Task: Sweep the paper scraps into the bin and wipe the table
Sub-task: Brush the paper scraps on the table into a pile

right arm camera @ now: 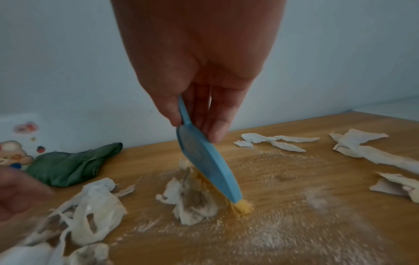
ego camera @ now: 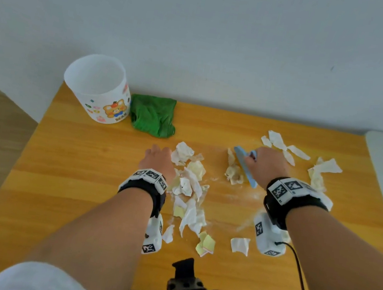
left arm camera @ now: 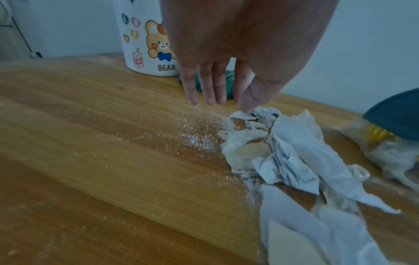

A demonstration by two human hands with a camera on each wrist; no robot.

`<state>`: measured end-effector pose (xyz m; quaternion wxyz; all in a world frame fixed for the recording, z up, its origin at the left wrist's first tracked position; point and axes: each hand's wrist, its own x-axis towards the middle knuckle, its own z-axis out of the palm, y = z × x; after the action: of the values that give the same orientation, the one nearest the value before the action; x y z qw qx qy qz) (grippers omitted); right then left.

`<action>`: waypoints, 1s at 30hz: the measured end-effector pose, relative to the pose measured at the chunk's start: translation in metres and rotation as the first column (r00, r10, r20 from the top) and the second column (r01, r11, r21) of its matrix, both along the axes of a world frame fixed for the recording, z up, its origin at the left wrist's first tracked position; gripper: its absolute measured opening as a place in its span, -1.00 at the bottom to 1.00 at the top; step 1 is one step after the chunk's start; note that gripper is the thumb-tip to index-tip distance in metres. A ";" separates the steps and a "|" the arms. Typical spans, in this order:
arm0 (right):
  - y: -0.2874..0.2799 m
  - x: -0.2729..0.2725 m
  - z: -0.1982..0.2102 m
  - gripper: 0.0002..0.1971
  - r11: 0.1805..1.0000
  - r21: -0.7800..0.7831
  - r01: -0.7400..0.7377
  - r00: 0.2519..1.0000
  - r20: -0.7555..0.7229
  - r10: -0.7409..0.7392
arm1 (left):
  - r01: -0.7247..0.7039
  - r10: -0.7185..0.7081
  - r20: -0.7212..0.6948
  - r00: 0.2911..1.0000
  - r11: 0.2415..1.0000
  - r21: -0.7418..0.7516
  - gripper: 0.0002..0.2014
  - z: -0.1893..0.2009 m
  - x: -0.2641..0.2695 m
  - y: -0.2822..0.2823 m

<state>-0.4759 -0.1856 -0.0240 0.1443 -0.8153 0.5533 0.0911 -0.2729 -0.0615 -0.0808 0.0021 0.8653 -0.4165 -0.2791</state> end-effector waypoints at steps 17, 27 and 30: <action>0.020 0.017 0.015 -0.57 0.995 0.077 0.057 0.978 0.197 -0.072 | 0.012 -0.012 -0.061 0.998 1.000 -0.013 -0.54 0.006 0.008 0.017; 0.036 0.028 0.004 -0.70 0.976 0.211 -0.063 0.962 0.274 0.003 | 0.003 -0.003 -0.039 0.999 1.000 0.021 -0.52 0.001 0.012 0.027; 0.021 0.012 0.014 -0.65 0.989 0.150 0.005 0.956 0.288 -0.049 | 0.010 -0.010 -0.049 0.999 1.000 -0.009 -0.52 0.005 0.001 0.014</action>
<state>-0.4634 -0.1648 -0.0102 0.2856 -0.7992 0.5288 0.0088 -0.2715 -0.0476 -0.0758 0.0148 0.8560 -0.4219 -0.2984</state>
